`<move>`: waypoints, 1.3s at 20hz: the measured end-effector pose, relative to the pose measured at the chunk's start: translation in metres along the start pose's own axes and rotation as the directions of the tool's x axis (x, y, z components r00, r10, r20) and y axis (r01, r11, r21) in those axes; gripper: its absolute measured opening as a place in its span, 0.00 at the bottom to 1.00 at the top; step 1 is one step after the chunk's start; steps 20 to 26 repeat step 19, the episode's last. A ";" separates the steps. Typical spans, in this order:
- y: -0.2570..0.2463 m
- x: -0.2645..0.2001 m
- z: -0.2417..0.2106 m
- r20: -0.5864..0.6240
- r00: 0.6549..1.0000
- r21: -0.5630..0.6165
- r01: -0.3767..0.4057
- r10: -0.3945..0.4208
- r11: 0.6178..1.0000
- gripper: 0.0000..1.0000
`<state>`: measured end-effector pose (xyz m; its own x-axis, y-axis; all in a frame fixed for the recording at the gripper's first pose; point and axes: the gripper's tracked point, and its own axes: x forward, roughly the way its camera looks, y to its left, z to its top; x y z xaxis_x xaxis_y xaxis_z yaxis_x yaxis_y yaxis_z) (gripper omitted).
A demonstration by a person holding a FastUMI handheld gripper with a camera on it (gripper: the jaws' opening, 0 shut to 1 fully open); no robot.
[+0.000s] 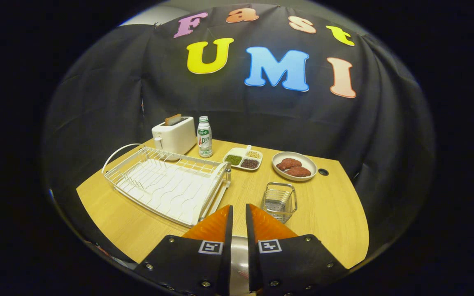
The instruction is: Take the plate from the dish rack, then take the spoon from the basket and place it into the plate.
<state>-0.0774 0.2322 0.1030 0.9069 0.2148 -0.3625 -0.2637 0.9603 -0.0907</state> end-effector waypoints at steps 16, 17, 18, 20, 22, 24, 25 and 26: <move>-0.141 -0.084 0.088 0.336 0.895 0.188 0.243 -0.295 0.952 0.96; -0.147 -0.086 0.087 0.346 0.889 0.191 0.246 -0.299 0.950 0.96; -0.154 -0.087 0.088 0.360 0.880 0.193 0.253 -0.309 0.948 0.96; -0.162 -0.088 0.089 0.378 0.870 0.195 0.259 -0.316 0.946 0.96; -0.162 -0.088 0.089 0.378 0.870 0.195 0.259 -0.316 0.946 0.96; -0.162 -0.088 0.089 0.378 0.870 0.195 0.259 -0.316 0.946 0.96; -0.162 -0.088 0.089 0.378 0.870 0.195 0.259 -0.316 0.946 0.96; -0.162 -0.088 0.089 0.378 0.870 0.195 0.259 -0.316 0.946 0.96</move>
